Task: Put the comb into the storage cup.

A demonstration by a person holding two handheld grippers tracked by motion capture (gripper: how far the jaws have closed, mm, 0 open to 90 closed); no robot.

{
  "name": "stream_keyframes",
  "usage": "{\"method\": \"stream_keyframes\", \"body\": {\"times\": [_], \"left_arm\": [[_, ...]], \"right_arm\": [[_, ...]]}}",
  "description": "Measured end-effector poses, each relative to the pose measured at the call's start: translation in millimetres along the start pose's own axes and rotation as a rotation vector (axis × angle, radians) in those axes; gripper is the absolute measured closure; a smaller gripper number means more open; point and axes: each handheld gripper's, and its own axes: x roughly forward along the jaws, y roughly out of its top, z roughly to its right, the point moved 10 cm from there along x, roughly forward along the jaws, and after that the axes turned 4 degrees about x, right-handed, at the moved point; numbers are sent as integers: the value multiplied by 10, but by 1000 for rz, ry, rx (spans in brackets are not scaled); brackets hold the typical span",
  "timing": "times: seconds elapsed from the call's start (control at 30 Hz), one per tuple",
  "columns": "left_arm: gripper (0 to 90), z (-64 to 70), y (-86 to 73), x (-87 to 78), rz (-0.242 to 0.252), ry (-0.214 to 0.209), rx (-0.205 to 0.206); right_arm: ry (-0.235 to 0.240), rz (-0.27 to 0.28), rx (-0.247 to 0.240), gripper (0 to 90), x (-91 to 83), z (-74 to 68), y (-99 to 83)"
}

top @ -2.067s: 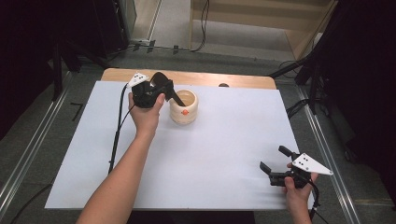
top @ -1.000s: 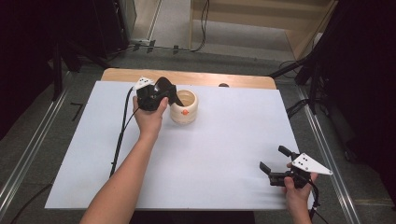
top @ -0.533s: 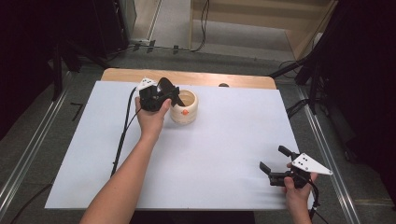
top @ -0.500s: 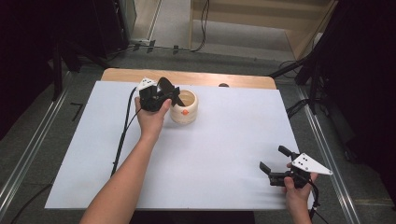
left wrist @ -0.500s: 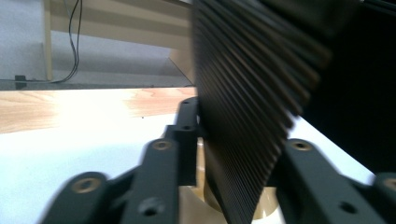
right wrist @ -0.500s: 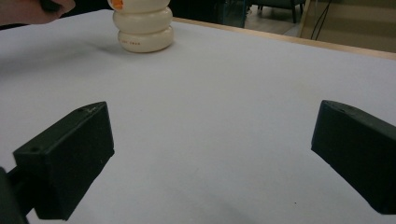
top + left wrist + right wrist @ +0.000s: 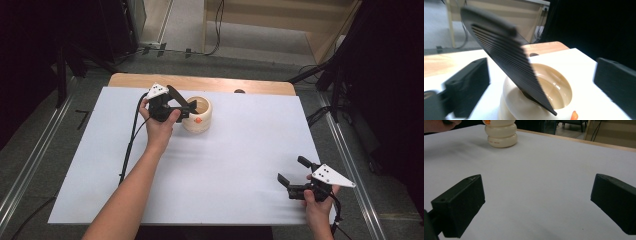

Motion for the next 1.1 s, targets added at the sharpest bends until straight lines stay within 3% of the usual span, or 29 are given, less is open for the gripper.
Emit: {"method": "stream_keyframes", "body": {"times": [0.17, 0.63, 1.1], "left_arm": [[0, 39, 32, -46, 8, -17, 8], [0, -27, -36, -186, -15, 10, 25], [0, -21, -107, -380, -14, -7, 38]], "right_arm": [[0, 1, 0, 0, 2, -1, 1], [2, 2, -2, 0, 7, -4, 2], [4, 0, -3, 0, 11, -9, 1]]}}
